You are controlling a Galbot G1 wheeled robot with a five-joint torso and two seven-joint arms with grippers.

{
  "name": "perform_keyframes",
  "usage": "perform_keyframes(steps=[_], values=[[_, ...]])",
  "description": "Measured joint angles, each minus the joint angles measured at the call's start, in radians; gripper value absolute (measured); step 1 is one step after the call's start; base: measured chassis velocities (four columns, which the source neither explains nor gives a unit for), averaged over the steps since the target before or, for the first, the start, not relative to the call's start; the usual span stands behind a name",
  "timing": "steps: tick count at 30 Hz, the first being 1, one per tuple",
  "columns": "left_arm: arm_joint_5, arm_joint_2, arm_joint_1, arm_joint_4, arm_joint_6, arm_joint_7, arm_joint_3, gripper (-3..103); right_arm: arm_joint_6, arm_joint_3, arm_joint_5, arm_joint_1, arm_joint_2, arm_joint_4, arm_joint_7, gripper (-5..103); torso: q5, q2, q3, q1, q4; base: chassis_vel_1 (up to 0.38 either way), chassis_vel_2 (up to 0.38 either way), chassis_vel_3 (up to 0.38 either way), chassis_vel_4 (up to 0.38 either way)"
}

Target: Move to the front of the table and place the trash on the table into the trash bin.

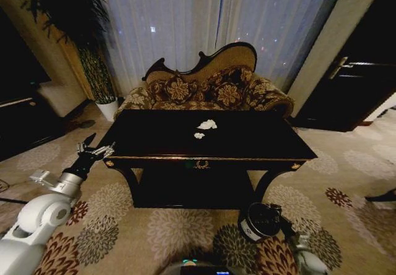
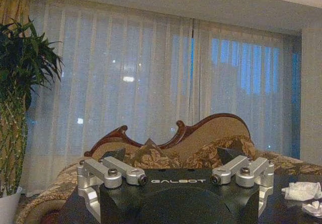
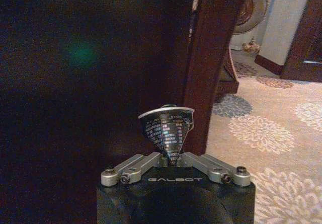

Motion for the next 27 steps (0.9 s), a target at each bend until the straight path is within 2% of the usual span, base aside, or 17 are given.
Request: perform_keyframes(steps=[11, 22, 24, 27], values=[[0.000, 0.000, 0.000, 0.000, 0.000, 0.000, 0.000, 100, 0.003, -0.049, -0.042, 0.113, 0.020, -0.135, 0.004, 0, 0.0004, 0.000, 0.000, 0.000, -0.0002, 0.000, 0.000, 0.000, 0.000], [0.000, 0.000, 0.000, 0.000, 0.000, 0.000, 0.000, 100, 0.006, -0.052, -0.033, 0.138, 0.019, -0.203, 0.002, 0, 0.0005, 0.000, 0.000, 0.000, -0.0002, 0.000, 0.000, 0.000, 0.000], [0.000, 0.000, 0.000, 0.000, 0.000, 0.000, 0.000, 100, 0.014, -0.051, -0.032, 0.140, 0.013, -0.217, 0.000, 7, 0.0004, 0.000, 0.000, 0.000, -0.0003, 0.000, 0.000, 0.000, 0.000], [0.000, 0.000, 0.000, 0.000, 0.000, 0.000, 0.000, 100, 0.015, -0.049, -0.030, 0.139, 0.013, -0.222, -0.001, 22, 0.0005, 0.000, 0.000, 0.000, -0.0002, 0.000, 0.000, 0.000, 0.000]])
